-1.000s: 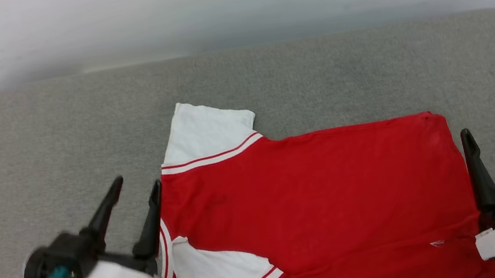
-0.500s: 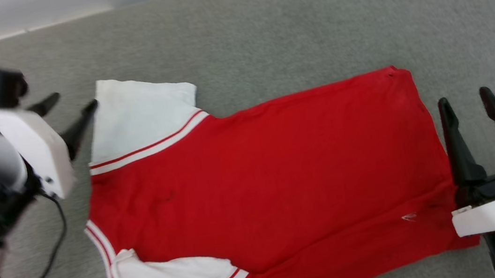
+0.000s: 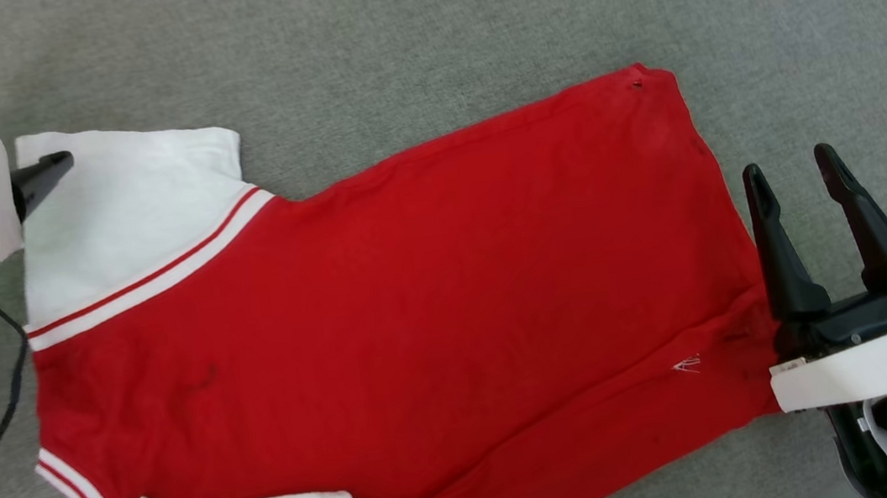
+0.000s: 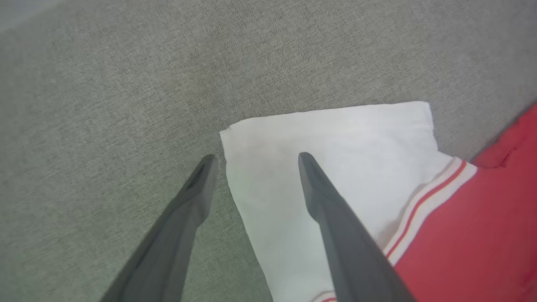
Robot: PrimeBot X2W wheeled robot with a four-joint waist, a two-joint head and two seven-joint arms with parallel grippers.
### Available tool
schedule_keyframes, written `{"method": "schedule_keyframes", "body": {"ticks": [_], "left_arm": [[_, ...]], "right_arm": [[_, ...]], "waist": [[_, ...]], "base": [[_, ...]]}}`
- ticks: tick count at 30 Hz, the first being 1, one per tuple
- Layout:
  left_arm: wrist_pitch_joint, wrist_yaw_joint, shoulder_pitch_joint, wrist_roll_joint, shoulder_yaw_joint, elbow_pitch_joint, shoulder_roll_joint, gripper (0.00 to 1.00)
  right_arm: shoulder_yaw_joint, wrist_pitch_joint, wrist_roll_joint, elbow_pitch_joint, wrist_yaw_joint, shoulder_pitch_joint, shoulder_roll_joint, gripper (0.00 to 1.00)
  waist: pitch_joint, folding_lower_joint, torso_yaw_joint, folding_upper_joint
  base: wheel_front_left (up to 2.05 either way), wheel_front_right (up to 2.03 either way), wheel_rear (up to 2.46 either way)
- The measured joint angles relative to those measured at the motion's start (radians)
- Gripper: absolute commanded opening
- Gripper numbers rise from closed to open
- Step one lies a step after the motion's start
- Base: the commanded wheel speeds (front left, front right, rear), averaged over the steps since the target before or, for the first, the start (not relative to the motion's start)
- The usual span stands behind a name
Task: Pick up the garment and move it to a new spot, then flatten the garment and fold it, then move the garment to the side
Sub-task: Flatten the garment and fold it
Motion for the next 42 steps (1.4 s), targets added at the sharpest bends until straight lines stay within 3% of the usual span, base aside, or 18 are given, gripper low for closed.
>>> {"method": "schedule_keyframes", "body": {"ticks": [7, 12, 13, 14, 20, 25, 32, 37, 42], "left_arm": [[0.051, 0.023, -0.024, 0.018, -0.015, 0.040, 0.023, 1.00], [0.074, 0.007, -0.028, 0.034, -0.045, 0.047, 0.044, 1.00], [0.085, 0.001, -0.028, 0.023, -0.048, 0.046, 0.044, 0.34], [0.057, -0.015, -0.028, 0.009, -0.048, 0.047, 0.030, 0.00], [-0.071, -0.035, -0.028, 0.025, -0.071, 0.066, -0.030, 0.00], [-0.164, -0.047, -0.029, 0.010, -0.115, 0.003, -0.049, 0.00], [-0.279, -0.049, 0.024, -0.026, -0.189, -0.179, -0.015, 0.00], [-0.331, -0.049, 0.077, -0.045, -0.220, -0.303, 0.015, 0.00], [-0.404, -0.049, 0.102, -0.042, -0.224, -0.408, 0.023, 0.00]], "right_arm": [[0.011, -0.016, 0.001, 0.019, 0.000, -0.016, 0.011, 1.00], [0.017, -0.025, 0.005, 0.029, 0.000, -0.022, 0.016, 1.00], [0.017, -0.027, 0.006, 0.030, 0.000, -0.022, 0.016, 1.00], [0.010, -0.026, 0.002, 0.031, 0.000, -0.022, 0.016, 1.00], [0.000, 0.019, -0.007, 0.024, 0.000, -0.028, -0.013, 1.00], [0.010, 0.157, -0.008, -0.012, 0.000, -0.030, -0.097, 1.00], [0.049, 0.544, 0.049, -0.051, 0.001, -0.086, -0.305, 1.00], [0.036, 0.851, 0.129, -0.047, 0.000, -0.192, -0.395, 1.00], [0.061, 1.016, 0.162, 0.003, 0.000, -0.319, -0.465, 1.00]], "waist": [[0.045, 0.0000, -0.033, 0.0000], [0.064, -0.0001, -0.043, 0.0000], [0.064, -0.0001, -0.042, 0.0000], [0.065, -0.0001, -0.032, 0.0000], [0.033, -0.0001, -0.002, 0.0000], [-0.013, -0.0001, 0.039, 0.0000], [-0.069, -0.0001, 0.115, 0.0000], [-0.091, -0.0001, 0.180, 0.0000], [-0.082, -0.0002, 0.242, 0.0000]], "base": [[0.00, 0.00, 0.00], [0.00, 0.00, 0.00], [0.00, 0.00, 0.00], [0.00, 0.00, 0.00], [0.00, 0.00, 0.00], [0.00, 0.00, 0.00], [0.00, 0.00, 0.00], [0.00, 0.00, 0.00], [0.00, 0.00, 0.00]]}}
